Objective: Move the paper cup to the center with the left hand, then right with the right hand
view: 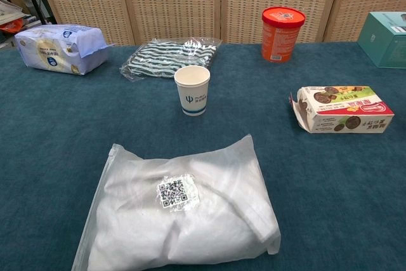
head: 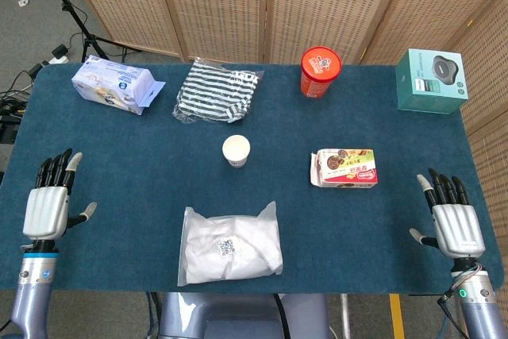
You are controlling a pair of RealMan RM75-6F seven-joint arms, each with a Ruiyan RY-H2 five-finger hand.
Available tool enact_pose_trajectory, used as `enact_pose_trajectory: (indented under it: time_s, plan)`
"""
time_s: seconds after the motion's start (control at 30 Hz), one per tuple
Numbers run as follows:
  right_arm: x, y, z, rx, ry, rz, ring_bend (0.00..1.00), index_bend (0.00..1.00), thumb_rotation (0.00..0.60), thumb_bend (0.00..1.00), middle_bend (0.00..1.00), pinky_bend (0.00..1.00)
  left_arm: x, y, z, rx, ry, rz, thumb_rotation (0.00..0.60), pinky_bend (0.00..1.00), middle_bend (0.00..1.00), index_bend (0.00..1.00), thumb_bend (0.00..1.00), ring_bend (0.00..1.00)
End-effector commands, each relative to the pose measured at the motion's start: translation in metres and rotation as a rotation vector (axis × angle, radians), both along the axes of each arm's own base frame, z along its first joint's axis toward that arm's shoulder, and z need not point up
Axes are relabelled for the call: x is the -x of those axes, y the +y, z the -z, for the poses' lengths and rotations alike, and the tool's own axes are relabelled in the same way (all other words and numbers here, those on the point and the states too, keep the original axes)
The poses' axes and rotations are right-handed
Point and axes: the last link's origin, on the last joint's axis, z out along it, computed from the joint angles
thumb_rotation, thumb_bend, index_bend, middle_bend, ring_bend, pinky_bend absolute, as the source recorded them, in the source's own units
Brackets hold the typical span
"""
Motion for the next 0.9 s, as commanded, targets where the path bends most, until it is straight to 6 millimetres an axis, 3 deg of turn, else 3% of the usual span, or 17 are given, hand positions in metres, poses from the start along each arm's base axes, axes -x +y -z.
enact_pose_trajectory:
  time_s: [0.03,0.17,0.23,0.4,0.67,0.9]
  plan:
    - [-0.036,-0.027,-0.007,-0.012,0.023,-0.069,0.00,0.00,0.600,0.13,0.00,0.00,0.006,-0.004,0.002,-0.009,0.000,-0.007,0.600,0.00,0.00,0.00,0.20,0.00]
    - [-0.081,-0.053,-0.002,-0.065,0.074,-0.154,0.00,0.00,0.600,0.13,0.00,0.00,0.013,-0.006,0.004,-0.019,0.012,-0.038,0.600,0.00,0.00,0.00,0.20,0.00]
    - [-0.115,-0.068,0.011,-0.120,0.074,-0.219,0.00,0.00,0.600,0.13,0.00,0.00,0.016,-0.006,0.006,0.000,0.003,-0.050,0.600,0.00,0.00,0.00,0.20,0.00]
    - [-0.164,-0.097,0.041,-0.224,0.071,-0.243,0.00,0.00,0.600,0.13,0.00,0.00,0.019,-0.004,0.005,0.002,0.009,-0.042,0.600,0.00,0.00,0.00,0.21,0.00]
    - [-0.230,-0.130,0.080,-0.305,0.059,-0.284,0.00,0.00,0.600,0.13,0.00,0.00,0.025,0.001,0.005,0.006,-0.007,-0.055,0.600,0.00,0.00,0.00,0.21,0.00]
    - [-0.268,-0.149,0.113,-0.409,0.036,-0.239,0.00,0.02,0.600,0.13,0.00,0.00,0.030,0.005,0.003,0.019,-0.027,-0.070,0.600,0.00,0.00,0.00,0.21,0.00]
